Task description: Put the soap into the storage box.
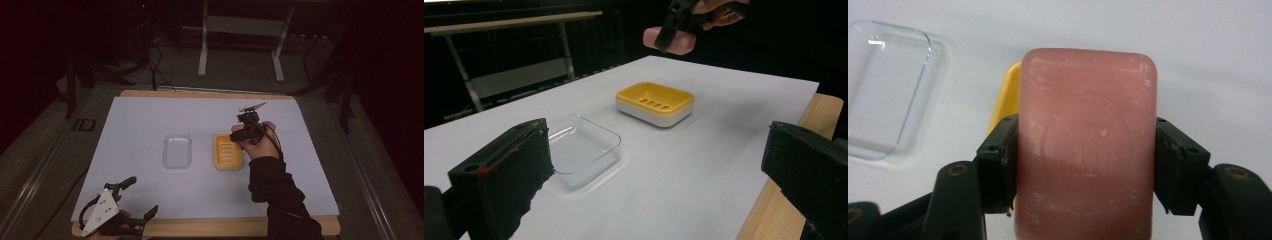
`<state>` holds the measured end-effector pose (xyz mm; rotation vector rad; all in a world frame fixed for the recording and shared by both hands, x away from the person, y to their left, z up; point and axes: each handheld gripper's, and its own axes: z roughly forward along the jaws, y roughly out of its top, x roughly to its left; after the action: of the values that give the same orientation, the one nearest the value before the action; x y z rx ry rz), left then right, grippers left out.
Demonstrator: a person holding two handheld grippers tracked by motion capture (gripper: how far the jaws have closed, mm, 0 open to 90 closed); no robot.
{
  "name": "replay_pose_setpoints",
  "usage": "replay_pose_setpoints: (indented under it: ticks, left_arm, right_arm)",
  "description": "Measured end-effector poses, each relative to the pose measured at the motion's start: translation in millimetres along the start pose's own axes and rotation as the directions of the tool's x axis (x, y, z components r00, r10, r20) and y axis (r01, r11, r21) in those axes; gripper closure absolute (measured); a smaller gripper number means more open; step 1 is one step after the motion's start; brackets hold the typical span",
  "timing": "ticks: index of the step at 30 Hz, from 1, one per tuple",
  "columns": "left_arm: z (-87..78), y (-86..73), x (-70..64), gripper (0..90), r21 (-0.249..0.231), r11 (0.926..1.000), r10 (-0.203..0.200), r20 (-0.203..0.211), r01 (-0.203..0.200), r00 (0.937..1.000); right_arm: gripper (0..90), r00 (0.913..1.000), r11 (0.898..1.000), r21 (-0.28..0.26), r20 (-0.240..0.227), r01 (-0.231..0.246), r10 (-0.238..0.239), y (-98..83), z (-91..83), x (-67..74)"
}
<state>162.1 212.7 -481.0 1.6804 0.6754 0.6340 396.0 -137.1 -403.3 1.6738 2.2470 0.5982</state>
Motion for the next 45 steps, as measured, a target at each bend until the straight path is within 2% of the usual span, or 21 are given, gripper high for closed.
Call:
replay_pose_setpoints:
  ticks: [2, 3, 4, 10, 17, 22, 26, 32, 33, 37, 45]
  left_arm:
    - [-0.1, 0.2, 0.1, 0.2, 0.0, 1.0, -0.001, -0.001, 0.001, 1.0]
    - [-0.1, 0.2, 0.1, 0.2, 0.0, 1.0, 0.0, -0.001, 0.0, 1.0]
    - [0.1, 0.3, -0.1, 0.2, 0.0, 1.0, 0.001, 0.0, -0.001, 1.0]
    - [0.7, 0.4, -0.5, 0.2, 0.002, 1.0, 0.004, 0.003, -0.004, 1.0]
    - [0.8, 0.1, 0.2, 0.2, 0.004, 1.0, 0.004, 0.006, -0.004, 1.0]
    - [0.6, 0.2, -0.5, 0.2, 0.002, 1.0, 0.004, 0.007, -0.004, 1.0]
    - [0.3, 0.3, -0.4, 0.2, 0.001, 1.0, 0.004, 0.007, -0.004, 1.0]
    - [0.6, 0.2, -0.3, 0.2, 0.002, 1.0, 0.004, 0.009, -0.004, 1.0]
    - [0.7, 0.2, -0.4, 0.2, 0.002, 1.0, 0.003, 0.011, -0.003, 0.9999]
    - [0.4, 0.0, 0.1, 0.2, 0.002, 1.0, 0.002, 0.009, -0.002, 1.0]
    - [0.1, -0.1, 0.2, 0.2, 0.001, 1.0, 0.004, 0.009, -0.004, 1.0]
  right_arm:
    - [37.3, 1.0, 1.0, -0.003, -0.006, -0.005, 0.005, -0.3, 1.0, 1.5]
    - [37.3, 0.9991, 1.0, -0.01, -0.033, -0.025, 0.025, -0.9, 2.8, 3.4]
    - [37.3, 0.9987, 0.999, -0.016, -0.04, -0.033, 0.033, -1.4, 3.7, 4.6]
    - [37.3, 0.9983, 0.999, -0.026, -0.035, -0.048, 0.047, -4.0, 13.4, 13.5]
    - [37.3, 0.9954, 0.994, -0.062, -0.037, -0.09, 0.088, -12.5, 27.1, 20.2]
    - [37.3, 0.9955, 0.993, -0.072, -0.028, -0.092, 0.091, -16.9, 33.3, 27.8]
    - [37.3, 0.9969, 0.995, -0.061, -0.003, -0.078, 0.078, -18.5, 40.7, 32.3]
    - [37.3, 0.996, 0.995, -0.039, -0.003, -0.09, 0.09, -21.9, 53.9, 29.1]
    - [37.3, 0.9941, 0.994, -0.023, -0.005, -0.109, 0.109, -24.1, 62.0, 26.1]
    - [37.3, 0.9919, 0.992, -0.014, -0.014, -0.126, 0.126, -26.8, 71.5, 25.1]
    - [37.3, 0.9896, 0.99, 0.001, -0.003, -0.144, 0.144, -29.8, 82.0, 30.6]
